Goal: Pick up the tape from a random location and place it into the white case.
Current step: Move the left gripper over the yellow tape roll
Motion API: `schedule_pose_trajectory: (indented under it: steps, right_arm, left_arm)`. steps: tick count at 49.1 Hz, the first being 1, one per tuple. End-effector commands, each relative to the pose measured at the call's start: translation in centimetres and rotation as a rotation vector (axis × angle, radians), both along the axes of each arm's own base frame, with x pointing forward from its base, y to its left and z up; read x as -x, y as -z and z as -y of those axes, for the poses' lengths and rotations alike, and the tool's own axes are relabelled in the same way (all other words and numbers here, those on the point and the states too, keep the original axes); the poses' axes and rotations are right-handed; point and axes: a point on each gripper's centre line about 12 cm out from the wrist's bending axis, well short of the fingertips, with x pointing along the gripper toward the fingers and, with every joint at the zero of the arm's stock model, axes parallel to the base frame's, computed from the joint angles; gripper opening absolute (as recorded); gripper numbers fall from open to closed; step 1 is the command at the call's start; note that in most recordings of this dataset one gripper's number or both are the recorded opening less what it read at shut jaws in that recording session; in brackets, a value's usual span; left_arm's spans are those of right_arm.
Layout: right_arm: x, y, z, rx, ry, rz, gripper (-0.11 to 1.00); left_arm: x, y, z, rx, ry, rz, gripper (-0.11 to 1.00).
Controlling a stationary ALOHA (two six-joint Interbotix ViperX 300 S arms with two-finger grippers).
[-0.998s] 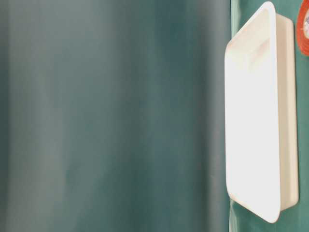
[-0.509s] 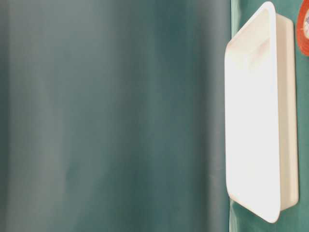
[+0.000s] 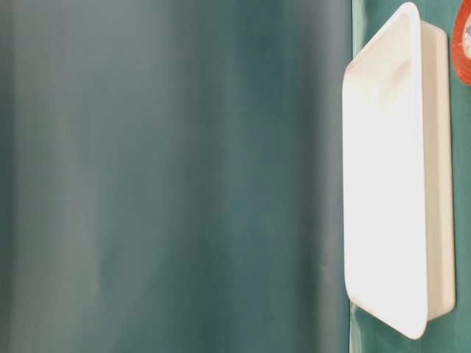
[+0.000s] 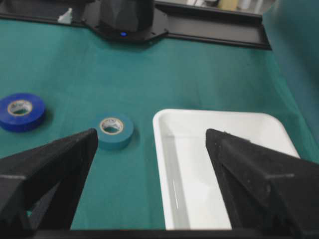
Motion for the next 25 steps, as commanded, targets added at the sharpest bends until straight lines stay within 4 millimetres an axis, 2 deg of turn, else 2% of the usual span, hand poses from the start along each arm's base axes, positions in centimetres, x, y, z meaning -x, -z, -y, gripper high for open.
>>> schedule_pose_trajectory:
  steps: [1,11,25]
  right_arm:
    - [-0.2,-0.9,0.0,-0.001,0.001,0.028,0.91]
    - [-0.2,-1.0,0.0,-0.001,0.001,0.035,0.91]
    - [-0.3,-0.9,0.0,0.002,0.000,0.031,0.91]
  left_arm:
    - [-1.1,-1.2,0.2,0.004,0.003,0.023,0.99]
    - [-4.3,-1.5,0.8,-0.004,0.003,-0.012,0.99]
    - [-10.6,-1.8,2.1,-0.018,0.008,-0.067,0.99]
